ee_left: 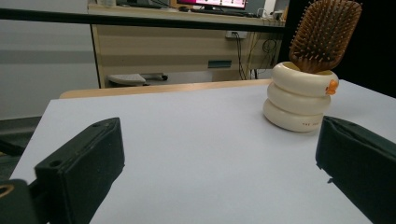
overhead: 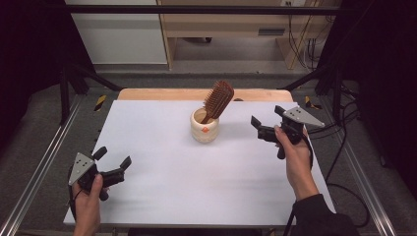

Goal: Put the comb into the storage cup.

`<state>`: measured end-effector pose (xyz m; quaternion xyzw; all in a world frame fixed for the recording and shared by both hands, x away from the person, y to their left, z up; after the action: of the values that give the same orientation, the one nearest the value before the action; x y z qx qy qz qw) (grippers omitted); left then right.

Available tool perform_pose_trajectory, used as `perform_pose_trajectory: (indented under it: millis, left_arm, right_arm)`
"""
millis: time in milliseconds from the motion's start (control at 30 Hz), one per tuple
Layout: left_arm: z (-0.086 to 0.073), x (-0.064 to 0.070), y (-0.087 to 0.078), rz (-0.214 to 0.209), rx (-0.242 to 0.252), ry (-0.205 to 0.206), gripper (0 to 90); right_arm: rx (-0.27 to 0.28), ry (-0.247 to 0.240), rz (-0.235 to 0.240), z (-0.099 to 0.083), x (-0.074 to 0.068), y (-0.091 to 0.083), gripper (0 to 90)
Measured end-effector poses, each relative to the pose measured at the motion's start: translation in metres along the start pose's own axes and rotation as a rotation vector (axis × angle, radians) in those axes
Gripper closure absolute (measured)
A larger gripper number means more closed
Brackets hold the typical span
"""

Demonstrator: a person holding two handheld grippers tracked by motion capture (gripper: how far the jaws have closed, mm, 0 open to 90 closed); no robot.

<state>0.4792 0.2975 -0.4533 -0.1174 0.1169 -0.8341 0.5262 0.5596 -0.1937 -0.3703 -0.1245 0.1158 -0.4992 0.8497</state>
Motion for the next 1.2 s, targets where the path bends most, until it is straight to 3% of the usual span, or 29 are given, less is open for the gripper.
perform_pose_trajectory:
  millis: [700,800,867,933,1000,1200]
  left_arm:
    - [0.000,0.004,-0.010,-0.015,-0.001,-0.007,1.8]
    - [0.000,0.007,-0.012,-0.022,-0.005,0.003,1.8]
    - [-0.001,0.010,-0.013,0.005,-0.013,0.036,1.7]
    - [-0.001,0.012,-0.014,0.003,-0.011,0.039,1.9]
    - [-0.004,0.013,-0.015,-0.013,-0.010,0.009,1.9]
    - [-0.009,0.012,-0.023,-0.005,-0.006,-0.004,2.3]
  right_arm:
    - [0.009,0.023,-0.028,-0.059,0.008,-0.041,4.5]
    - [0.003,0.021,-0.031,-0.070,0.009,-0.044,4.6]
    - [-0.005,0.016,-0.037,-0.079,0.009,-0.046,4.5]
    - [-0.018,0.005,-0.037,-0.089,0.009,-0.049,4.3]
    - [-0.018,0.002,-0.040,-0.094,0.010,-0.050,4.2]
    - [-0.014,-0.024,-0.032,-0.112,0.005,-0.053,4.0]
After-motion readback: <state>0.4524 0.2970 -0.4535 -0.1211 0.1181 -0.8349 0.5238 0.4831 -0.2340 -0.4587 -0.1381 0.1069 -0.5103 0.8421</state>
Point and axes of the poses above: each handheld gripper's, and its own axes: y roughly forward along the jaws, z roughly out of its top, x roughly to its right, the point moved 6 cm from there along y, roughly forward along the jaws, and after that the axes turned 10 degrees about -x, right-handed, at the moved point
